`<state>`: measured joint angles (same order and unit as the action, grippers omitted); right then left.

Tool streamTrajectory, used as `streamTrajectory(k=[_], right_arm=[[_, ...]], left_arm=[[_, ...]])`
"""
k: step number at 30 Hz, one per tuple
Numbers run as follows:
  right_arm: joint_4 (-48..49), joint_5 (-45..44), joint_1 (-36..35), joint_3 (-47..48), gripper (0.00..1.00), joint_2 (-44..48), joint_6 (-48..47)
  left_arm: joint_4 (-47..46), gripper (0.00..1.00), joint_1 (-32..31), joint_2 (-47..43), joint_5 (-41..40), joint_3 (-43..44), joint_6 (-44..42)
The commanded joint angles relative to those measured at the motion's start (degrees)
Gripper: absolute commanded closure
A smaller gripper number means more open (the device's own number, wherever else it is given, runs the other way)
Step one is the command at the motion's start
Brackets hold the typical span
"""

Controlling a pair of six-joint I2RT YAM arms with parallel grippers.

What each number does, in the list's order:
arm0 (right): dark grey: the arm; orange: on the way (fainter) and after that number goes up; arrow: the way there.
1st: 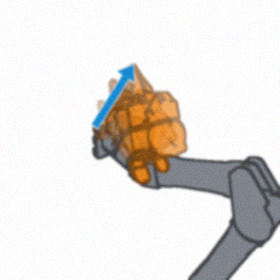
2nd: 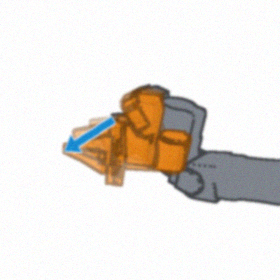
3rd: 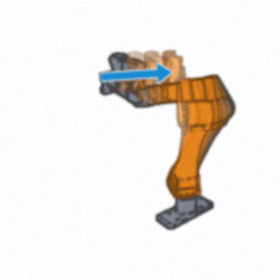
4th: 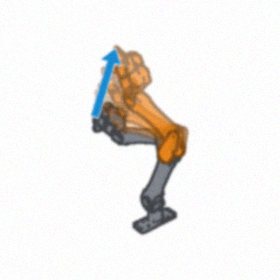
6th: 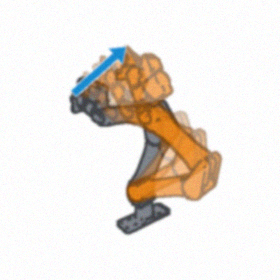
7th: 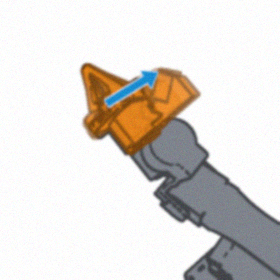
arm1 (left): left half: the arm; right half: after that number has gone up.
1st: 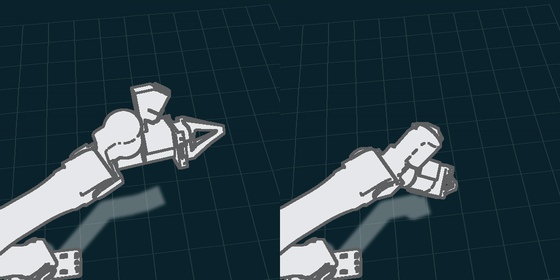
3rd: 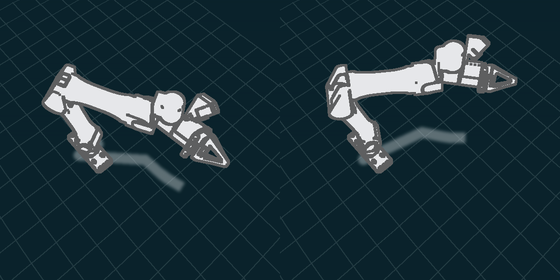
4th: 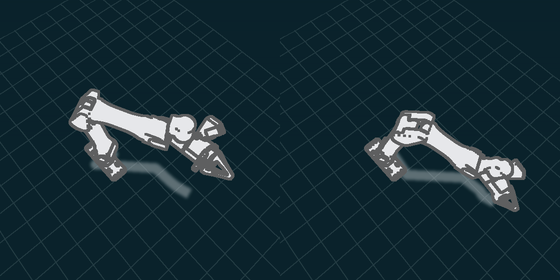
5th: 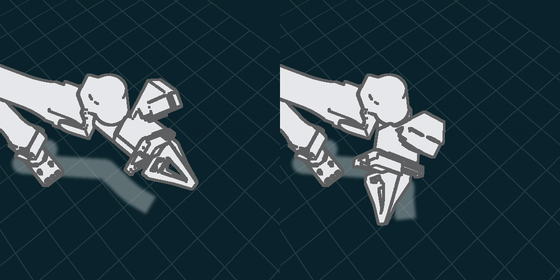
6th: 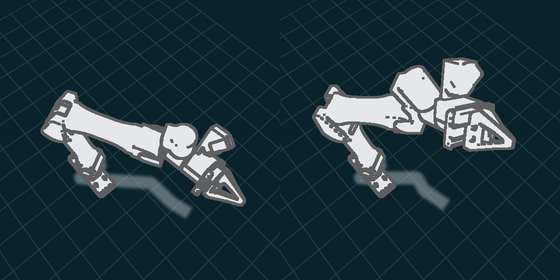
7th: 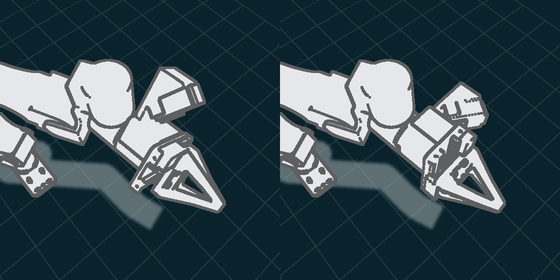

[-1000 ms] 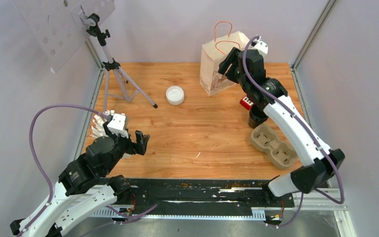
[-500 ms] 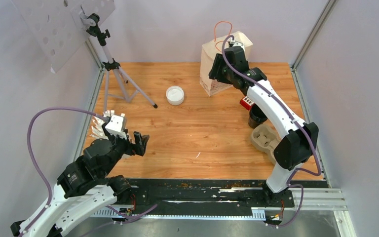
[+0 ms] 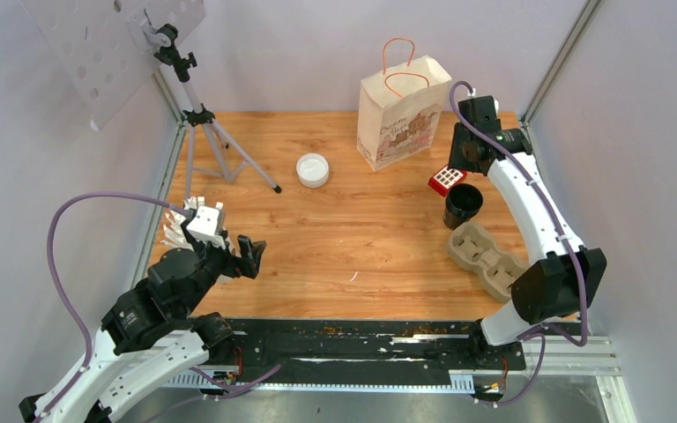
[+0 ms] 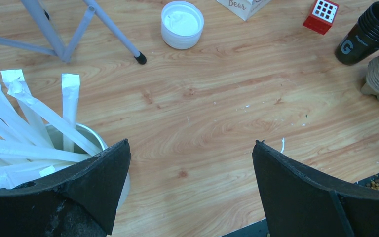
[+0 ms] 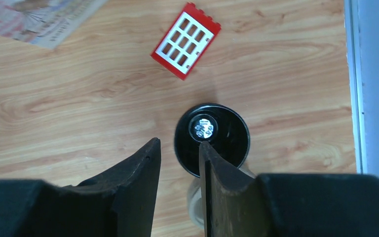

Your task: Pack the takeout coffee

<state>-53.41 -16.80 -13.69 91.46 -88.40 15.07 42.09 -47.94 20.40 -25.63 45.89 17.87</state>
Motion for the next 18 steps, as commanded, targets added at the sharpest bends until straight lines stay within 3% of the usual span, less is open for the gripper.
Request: streamTrajectory(k=[1, 6, 18], right_arm=[[-2.68, 2.58, 1.54, -0.67, 0.67, -2.03, -4.91], [-0.39, 9.87, 2.36, -2.25, 0.72, -3.3, -6.37], [-2.12, 7.62, 3.29, -2.76, 0.79, -7.48, -7.25]], left_arm=[[-1.94, 0.0, -0.11, 0.34, -0.48, 0.17, -0.04], [-2.06, 0.0, -0.13, 0.68, -0.4, 0.18, -0.12], [-2.03, 0.0, -0.13, 1.46, -0.39, 0.13, -0.2]])
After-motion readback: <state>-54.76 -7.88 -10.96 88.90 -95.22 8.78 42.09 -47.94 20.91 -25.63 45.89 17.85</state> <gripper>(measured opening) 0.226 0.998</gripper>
